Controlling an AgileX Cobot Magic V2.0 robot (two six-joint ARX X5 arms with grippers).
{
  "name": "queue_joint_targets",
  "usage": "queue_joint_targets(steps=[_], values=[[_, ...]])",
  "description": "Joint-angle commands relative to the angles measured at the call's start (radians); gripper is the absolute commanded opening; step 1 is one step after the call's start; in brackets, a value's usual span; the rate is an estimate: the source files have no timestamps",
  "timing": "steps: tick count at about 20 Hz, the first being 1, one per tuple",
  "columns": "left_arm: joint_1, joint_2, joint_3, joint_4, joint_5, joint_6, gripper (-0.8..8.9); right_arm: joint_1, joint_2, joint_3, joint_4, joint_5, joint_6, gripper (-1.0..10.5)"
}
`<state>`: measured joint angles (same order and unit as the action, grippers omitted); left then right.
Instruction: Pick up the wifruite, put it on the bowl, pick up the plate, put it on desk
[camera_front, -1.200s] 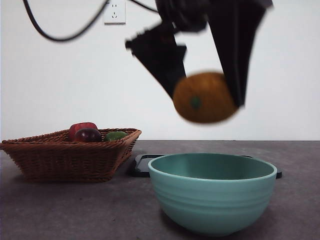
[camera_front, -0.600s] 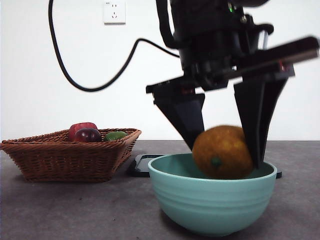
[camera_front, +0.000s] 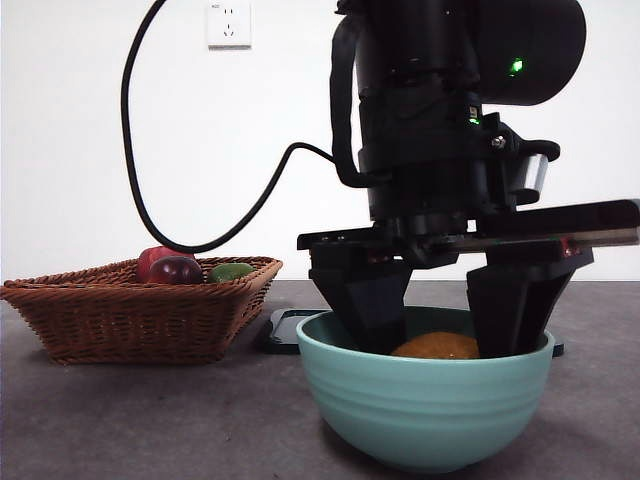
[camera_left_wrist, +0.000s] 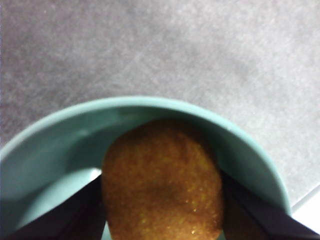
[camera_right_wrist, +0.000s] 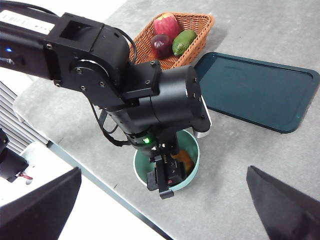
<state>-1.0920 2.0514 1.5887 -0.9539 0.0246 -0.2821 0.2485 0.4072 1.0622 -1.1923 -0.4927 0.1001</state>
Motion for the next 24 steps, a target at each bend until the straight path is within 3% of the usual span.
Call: queue_joint_targets(steps=[1,4,8,15,17,20,24], values=[[-0.012,0.023,0.024,0.0,-0.004,0.009,2.5,0.005,0.001,0.017,0.01,0.004,-0.011,5.7],[-0.008,0.023,0.024,-0.015,-0.005,0.017,2.68,0.005,0.001,0.017,0.01,0.004,-0.011,5.7],[-0.002,-0.005,0.024,-0.026,-0.038,0.035,5.0,0.005,0.001,0.017,0.01,0.003,-0.011,5.7],[-0.001,-0.164,0.024,-0.044,-0.056,0.035,5.06,0.005,0.001,0.017,0.022,0.004,-0.01,5.7],[-0.002,-0.24,0.024,-0.043,-0.055,0.035,5.07,0.005,0.001,0.017,0.031,0.004,-0.01,5.7],[-0.002,-0.377,0.024,-0.026,-0.055,0.035,5.99,0.005,0.001,0.017,0.038,0.004,-0.01,5.7],[-0.002,-0.575,0.024,-0.026,-0.055,0.053,5.94,0.005,0.001,0.017,0.039,0.004,-0.01,5.7]])
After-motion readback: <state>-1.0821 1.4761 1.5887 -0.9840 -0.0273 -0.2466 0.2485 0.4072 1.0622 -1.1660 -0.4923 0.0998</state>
